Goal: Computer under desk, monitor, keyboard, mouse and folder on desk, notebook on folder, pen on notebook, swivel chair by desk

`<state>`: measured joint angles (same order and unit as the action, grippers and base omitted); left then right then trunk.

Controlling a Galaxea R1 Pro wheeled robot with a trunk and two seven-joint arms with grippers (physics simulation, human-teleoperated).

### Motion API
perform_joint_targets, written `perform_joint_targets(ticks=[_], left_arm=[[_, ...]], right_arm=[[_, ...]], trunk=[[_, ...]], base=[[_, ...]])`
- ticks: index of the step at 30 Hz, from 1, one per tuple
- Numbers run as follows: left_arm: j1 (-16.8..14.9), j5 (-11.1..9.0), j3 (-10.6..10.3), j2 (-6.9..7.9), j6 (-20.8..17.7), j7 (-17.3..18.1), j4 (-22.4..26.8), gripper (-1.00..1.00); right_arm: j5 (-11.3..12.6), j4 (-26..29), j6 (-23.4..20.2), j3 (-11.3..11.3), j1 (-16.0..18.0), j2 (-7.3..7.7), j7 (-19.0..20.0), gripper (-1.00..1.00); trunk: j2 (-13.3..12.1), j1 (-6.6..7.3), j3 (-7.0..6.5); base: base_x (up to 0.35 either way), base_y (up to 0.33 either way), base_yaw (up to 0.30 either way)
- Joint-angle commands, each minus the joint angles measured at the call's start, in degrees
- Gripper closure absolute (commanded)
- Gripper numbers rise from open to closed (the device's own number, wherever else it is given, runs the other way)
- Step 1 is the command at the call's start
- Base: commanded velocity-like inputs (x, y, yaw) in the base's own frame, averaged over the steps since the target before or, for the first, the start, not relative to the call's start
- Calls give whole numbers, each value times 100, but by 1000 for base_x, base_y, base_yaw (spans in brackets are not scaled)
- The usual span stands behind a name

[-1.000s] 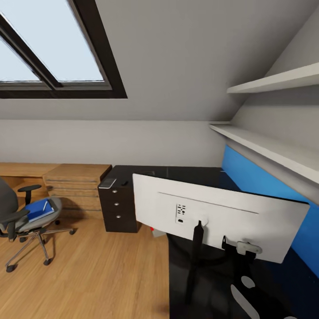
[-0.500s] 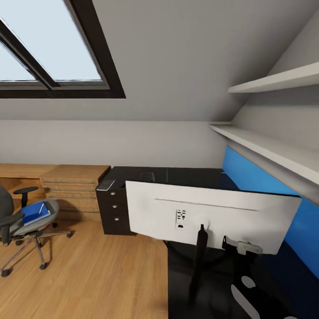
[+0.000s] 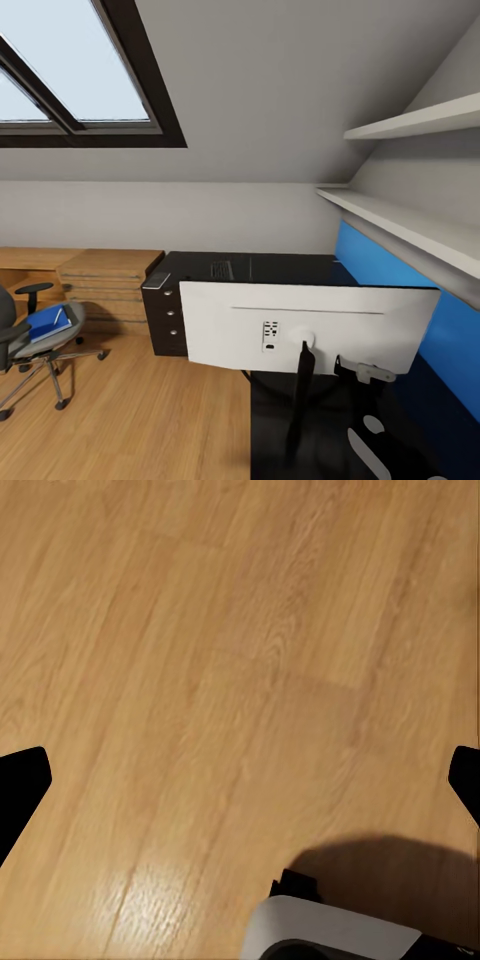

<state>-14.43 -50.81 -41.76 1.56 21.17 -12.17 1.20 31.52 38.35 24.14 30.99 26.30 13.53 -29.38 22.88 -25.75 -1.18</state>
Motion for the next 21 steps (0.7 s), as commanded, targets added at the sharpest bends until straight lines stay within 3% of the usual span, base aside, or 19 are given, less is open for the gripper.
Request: perform_joint_targets(ticks=[1,8,21], left_arm=[[2,-16,-47,2,-1,-40,11,-100],[2,-24,-36,10,-27,-40,12,-100],[2,-25,-31,49,-38,-40,12,-100]], right_arm=[[47,2,32,47,7,9,-33,-100],[47,-113,33,47,7,0,-29,-100],[38,-58,49,59,7,-28,-66,-100]], trunk=[[4,-3,2],[4,-3,2],[4,-3,10]], base=[[84,-43,0],[-41,-6,0],[-292,0,6]])
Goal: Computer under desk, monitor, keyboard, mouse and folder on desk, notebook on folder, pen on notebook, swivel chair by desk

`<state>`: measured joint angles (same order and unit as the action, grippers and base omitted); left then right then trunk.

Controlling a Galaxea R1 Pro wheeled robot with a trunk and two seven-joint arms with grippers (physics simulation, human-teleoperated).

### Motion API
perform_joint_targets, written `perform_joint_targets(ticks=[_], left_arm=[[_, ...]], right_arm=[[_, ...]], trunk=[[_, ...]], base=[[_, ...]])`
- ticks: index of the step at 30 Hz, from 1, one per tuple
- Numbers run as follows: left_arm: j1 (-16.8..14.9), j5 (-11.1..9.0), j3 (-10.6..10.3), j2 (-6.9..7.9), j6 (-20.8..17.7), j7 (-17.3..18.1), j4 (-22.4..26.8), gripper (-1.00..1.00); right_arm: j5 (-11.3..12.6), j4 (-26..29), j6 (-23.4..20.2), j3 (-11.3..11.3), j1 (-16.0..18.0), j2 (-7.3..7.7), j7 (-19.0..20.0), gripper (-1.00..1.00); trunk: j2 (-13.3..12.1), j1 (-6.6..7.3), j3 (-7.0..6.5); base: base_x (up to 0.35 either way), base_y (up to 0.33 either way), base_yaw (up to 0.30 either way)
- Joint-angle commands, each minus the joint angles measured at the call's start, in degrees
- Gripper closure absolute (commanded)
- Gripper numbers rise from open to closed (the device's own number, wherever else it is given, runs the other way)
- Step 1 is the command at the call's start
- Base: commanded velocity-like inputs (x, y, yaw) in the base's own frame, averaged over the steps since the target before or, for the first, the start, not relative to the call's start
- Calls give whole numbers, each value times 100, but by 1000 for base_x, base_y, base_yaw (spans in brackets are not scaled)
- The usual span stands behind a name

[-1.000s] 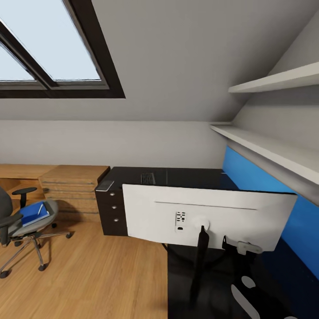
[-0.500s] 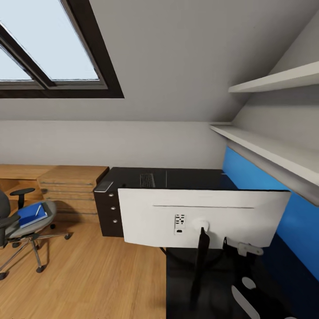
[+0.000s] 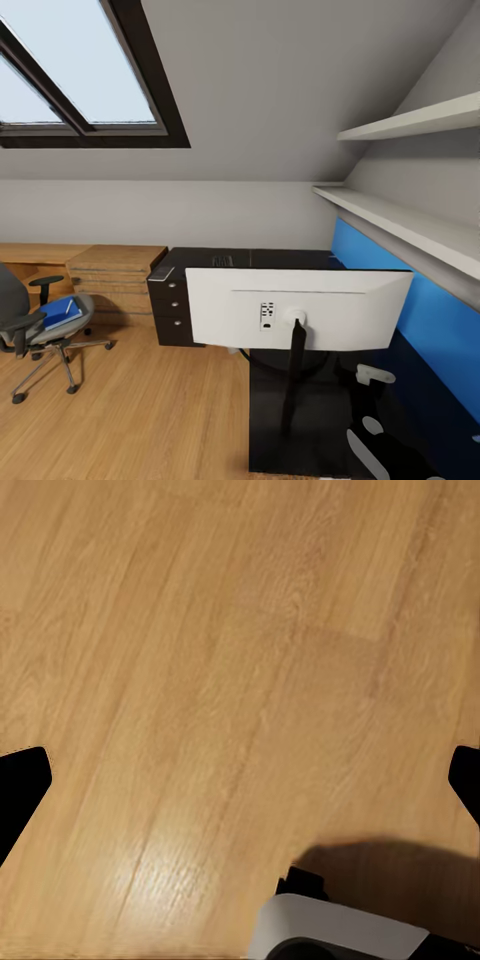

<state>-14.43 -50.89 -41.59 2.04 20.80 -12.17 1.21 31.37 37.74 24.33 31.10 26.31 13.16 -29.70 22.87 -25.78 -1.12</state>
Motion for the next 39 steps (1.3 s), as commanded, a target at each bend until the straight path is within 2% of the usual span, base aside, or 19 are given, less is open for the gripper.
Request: perform_joint_targets(ticks=[1,6,21,30,39], left_arm=[[2,-17,-47,3,-1,-40,10,-100],[2,-17,-43,10,-5,-40,10,-100],[2,-12,-51,7,-6,-40,10,-100],[2,-4,-74,-11,-5,-40,9,-100],[2,4,-88,-27,-13,-40,10,-100]], right_arm=[[55,3,30,50,6,7,-36,-100],[56,5,29,66,6,-9,-40,-100],[54,5,23,63,6,-7,-44,-100],[53,2,28,49,6,-7,-45,-100],[44,-12,34,46,6,1,-36,-100]], trunk=[[5,0,6],[5,0,14],[5,0,64],[5,0,83],[5,0,83]], base=[[-192,0,47],[-151,-83,112],[-119,-125,250],[11,-19,118],[222,-220,3]])
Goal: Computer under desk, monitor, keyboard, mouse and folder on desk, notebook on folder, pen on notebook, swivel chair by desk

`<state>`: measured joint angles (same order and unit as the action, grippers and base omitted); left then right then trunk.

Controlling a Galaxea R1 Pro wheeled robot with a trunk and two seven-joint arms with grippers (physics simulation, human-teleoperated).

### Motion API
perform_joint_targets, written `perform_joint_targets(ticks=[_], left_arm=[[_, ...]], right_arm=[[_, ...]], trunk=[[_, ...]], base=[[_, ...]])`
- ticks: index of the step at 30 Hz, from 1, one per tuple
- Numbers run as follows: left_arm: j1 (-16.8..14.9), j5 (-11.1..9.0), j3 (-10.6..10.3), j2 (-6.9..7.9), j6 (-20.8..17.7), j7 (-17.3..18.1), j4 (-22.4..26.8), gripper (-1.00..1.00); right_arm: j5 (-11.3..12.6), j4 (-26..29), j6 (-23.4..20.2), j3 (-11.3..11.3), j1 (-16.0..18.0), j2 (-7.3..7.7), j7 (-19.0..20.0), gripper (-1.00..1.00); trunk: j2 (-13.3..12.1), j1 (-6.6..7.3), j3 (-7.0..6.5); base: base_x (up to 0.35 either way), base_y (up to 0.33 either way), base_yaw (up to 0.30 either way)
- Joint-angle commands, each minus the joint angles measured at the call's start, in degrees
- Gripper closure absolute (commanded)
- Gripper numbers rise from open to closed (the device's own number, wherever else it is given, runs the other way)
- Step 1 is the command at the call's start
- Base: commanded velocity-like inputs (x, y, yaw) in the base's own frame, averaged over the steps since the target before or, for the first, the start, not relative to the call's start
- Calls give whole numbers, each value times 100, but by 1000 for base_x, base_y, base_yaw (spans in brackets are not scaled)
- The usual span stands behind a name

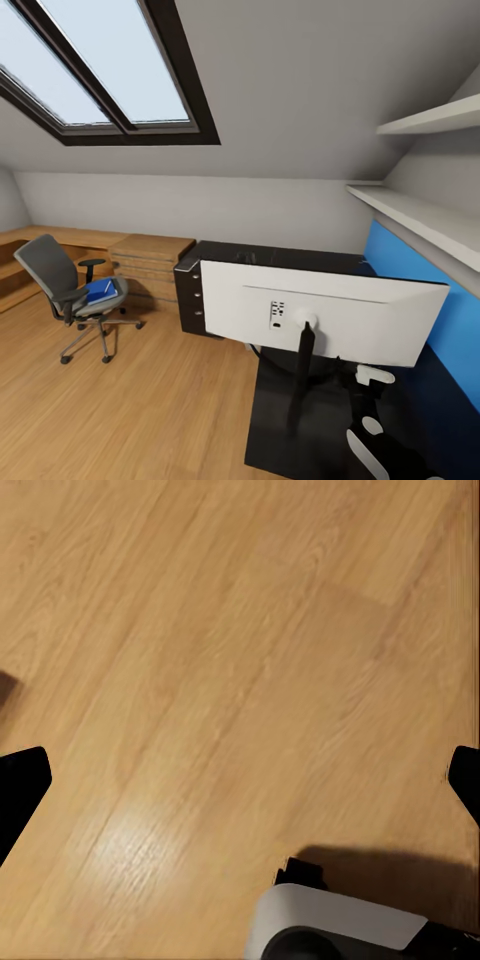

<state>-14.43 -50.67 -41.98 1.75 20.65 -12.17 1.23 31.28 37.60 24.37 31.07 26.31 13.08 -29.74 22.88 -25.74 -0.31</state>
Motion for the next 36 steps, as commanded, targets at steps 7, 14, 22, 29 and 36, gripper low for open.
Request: perform_joint_targets(ticks=[7,14,22,29,36], left_arm=[[1,-13,-51,1,1,-40,9,-100],[1,-13,-47,1,1,-40,9,-100],[1,-13,-47,1,1,-40,7,-100],[1,-20,-47,1,8,-40,9,-100],[1,-21,-47,4,9,-40,9,-100]], right_arm=[[53,-10,33,48,6,10,-32,-100],[53,-16,33,48,6,10,-32,-100],[53,-27,33,48,6,7,-32,-100],[53,-33,33,48,6,7,-32,-100],[53,-32,33,48,6,10,-32,-100]], trunk=[[4,-5,2],[4,-5,2],[4,-5,2],[4,-5,2],[4,-5,2]], base=[[151,-151,0],[93,-14,0],[150,-1,0],[71,0,0],[32,0,0]])
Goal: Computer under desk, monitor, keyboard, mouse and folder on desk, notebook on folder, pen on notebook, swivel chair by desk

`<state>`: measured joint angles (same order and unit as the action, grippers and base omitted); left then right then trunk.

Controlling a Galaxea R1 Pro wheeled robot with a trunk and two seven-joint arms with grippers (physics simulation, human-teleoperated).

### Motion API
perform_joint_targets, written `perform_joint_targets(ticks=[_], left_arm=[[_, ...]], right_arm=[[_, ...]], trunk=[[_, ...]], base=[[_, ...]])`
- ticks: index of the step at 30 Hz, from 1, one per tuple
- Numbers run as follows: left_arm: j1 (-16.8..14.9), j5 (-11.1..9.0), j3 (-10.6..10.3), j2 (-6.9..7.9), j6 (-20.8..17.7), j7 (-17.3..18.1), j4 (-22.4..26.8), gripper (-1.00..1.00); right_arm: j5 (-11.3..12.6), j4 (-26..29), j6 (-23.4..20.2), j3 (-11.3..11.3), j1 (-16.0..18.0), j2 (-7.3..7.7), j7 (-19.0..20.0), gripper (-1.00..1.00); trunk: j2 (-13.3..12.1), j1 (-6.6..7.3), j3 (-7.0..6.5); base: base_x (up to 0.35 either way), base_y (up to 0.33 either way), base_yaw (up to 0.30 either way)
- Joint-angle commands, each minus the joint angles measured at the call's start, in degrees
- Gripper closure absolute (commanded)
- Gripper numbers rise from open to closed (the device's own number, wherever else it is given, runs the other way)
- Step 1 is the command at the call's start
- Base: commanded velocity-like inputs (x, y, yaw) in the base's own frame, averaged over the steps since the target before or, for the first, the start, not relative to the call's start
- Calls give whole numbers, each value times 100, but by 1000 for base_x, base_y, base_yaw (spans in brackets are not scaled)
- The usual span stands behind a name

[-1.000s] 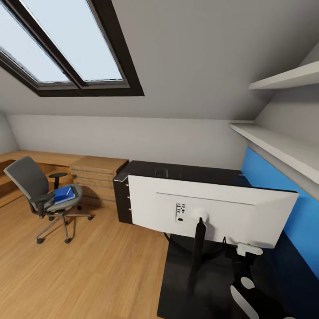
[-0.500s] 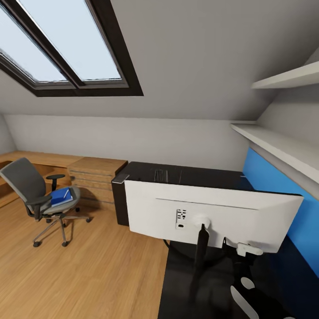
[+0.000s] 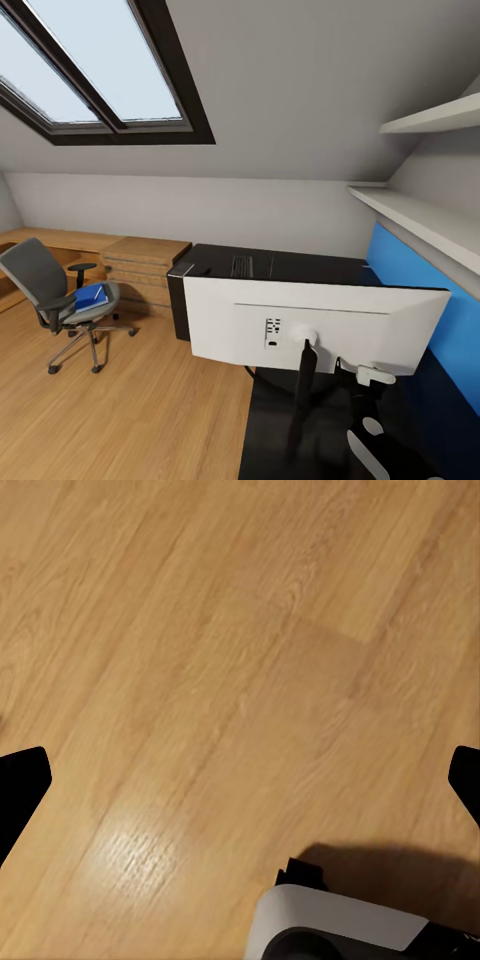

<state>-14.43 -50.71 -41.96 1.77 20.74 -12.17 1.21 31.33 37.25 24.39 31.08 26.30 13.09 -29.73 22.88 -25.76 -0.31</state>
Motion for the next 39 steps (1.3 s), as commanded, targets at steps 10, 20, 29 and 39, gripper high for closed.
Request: perform_joint_targets(ticks=[10,20,29,39], left_arm=[[2,-18,-49,7,2,-40,10,-100],[2,-18,-49,8,-5,-40,10,-100],[2,-18,-49,8,-8,-40,10,-100],[2,-18,-33,17,0,-40,10,-100]], right_arm=[[50,10,31,48,7,9,-33,-100],[51,10,31,48,7,9,-33,-100],[53,10,31,48,7,9,-33,-100],[57,2,29,48,7,9,-28,-100]], trunk=[[4,-2,2],[4,-2,2],[4,-2,2],[4,-2,2]], base=[[52,-7,0],[22,-14,0],[-299,0,0],[-323,92,0]])
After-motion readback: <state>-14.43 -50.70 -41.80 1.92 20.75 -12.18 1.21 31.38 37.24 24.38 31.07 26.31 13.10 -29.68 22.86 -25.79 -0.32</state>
